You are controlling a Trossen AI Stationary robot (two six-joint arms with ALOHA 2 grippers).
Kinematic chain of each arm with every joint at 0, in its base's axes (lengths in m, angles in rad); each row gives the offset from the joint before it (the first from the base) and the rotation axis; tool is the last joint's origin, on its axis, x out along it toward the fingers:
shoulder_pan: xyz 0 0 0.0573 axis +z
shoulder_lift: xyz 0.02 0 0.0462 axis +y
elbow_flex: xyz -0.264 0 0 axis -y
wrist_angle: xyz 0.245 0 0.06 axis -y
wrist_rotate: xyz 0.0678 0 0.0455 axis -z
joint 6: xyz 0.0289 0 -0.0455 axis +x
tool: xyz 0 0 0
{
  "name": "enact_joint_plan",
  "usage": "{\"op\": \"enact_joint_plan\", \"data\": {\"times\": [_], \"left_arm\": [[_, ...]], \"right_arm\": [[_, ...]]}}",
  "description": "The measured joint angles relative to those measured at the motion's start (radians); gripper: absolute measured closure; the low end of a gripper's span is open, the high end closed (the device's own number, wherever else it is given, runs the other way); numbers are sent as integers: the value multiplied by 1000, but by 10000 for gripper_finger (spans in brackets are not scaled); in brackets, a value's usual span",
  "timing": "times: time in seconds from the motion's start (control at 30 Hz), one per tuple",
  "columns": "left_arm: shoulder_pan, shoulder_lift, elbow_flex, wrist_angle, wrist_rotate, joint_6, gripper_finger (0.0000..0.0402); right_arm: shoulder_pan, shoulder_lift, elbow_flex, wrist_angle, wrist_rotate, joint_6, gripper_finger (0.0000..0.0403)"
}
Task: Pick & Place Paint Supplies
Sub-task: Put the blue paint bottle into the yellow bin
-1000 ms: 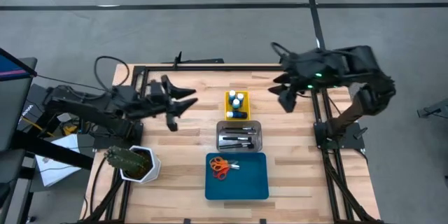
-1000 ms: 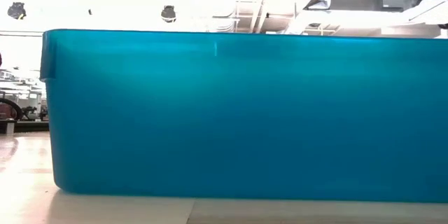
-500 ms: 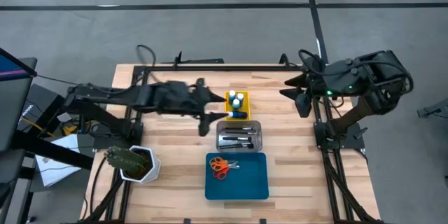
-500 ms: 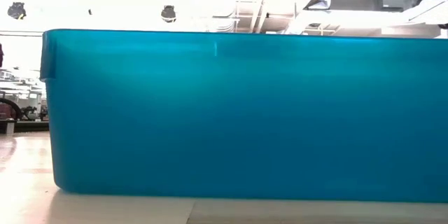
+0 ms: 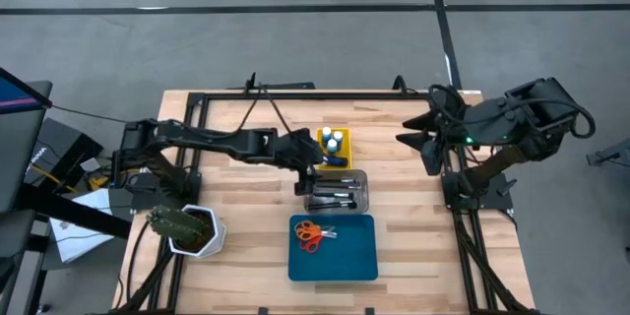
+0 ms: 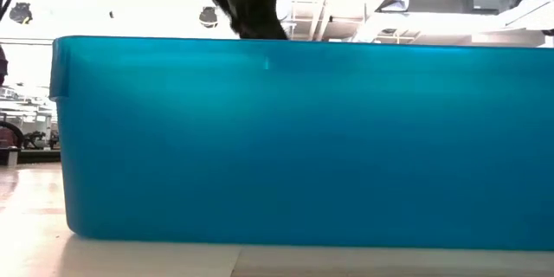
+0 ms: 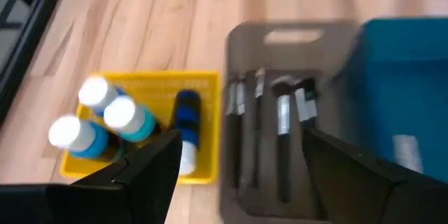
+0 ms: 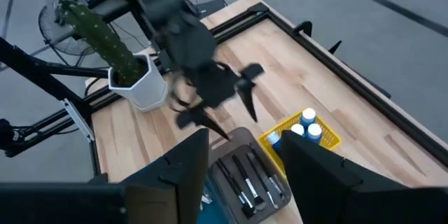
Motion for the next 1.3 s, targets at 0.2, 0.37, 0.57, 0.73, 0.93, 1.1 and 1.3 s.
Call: {"op": "enact_joint_plan", "data": {"times": [0.2,0.37,0.57,0.73,0.93,1.1,1.3], "left_arm": [[71,38,-94,132,24,-24,132],[127,48,-136,174,106,-33,154],[153,85,-145,242,181,-22,164],[144,129,-147,233,178,-25,165],[146,133,-146,243,142,-25,165],[159,133,-146,251,139,-28,165],[162,126,-146,278,166,-76,165]], "right_arm": [[37,0,0,-8,40,29,228],[48,0,0,-7,59,40,228],[47,-2,0,-8,59,39,228],[46,-6,0,-7,59,40,228],[47,-23,0,-7,59,49,228],[46,-24,0,-7,59,50,228],[46,-24,0,-7,59,50,228]]}}
